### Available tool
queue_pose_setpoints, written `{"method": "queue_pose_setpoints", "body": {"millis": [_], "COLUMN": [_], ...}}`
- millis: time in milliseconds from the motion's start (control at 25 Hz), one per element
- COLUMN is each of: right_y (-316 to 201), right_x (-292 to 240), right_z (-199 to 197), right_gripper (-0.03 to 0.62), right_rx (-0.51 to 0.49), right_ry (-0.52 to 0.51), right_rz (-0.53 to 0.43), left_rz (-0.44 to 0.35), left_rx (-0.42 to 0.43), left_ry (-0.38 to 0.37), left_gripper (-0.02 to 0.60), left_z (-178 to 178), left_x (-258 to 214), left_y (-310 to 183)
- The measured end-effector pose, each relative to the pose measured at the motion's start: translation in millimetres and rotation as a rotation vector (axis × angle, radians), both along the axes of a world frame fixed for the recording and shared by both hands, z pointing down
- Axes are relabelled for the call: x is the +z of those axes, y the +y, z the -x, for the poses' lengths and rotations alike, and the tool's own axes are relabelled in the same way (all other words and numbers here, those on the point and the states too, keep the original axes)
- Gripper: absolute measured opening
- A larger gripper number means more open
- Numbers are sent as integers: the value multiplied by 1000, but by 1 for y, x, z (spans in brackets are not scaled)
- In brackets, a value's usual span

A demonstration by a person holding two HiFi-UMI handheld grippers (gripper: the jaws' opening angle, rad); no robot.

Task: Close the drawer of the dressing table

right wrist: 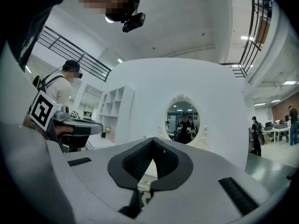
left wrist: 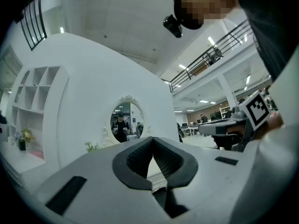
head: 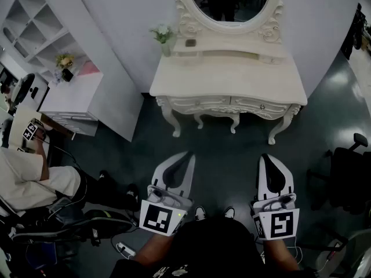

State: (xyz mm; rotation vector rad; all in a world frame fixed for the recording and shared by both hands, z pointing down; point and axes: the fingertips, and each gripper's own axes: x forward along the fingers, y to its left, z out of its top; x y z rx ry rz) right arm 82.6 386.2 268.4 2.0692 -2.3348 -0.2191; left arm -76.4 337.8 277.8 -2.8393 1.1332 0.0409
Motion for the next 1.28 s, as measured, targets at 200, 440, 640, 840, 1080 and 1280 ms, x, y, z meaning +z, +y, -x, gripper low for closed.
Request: {"method": "queue_pose_setpoints", "body": {"millis": [200, 440, 640, 840, 1080, 1280], "right_y": [2, 8, 10, 9, 10, 16], "right_x": [4, 13, 16, 20, 23, 28], "right_z": [-2, -4, -9, -16, -19, -31], "right_gripper": [-3, -3, -3, -3, -3, -3], "right_rx": [-3, -29, -41, -47, -65, -88], "right_ry": [10, 7, 7, 2, -2, -9], "right_rz": [8, 19, 28, 38, 52, 59], "left_rz": [8, 29, 25, 29, 28, 34], "left_rx": [2, -14, -19, -25, -53, -97], "left_ry": [-2, -16, -21, -30, -43, -41], "left_gripper": [5, 5, 5, 5, 5, 5], "left_z": [-3, -1, -6, -12, -11, -14], "left_x": [3, 10, 10, 11, 10, 13], "left_y": [1, 5, 8, 11, 13, 17]}}
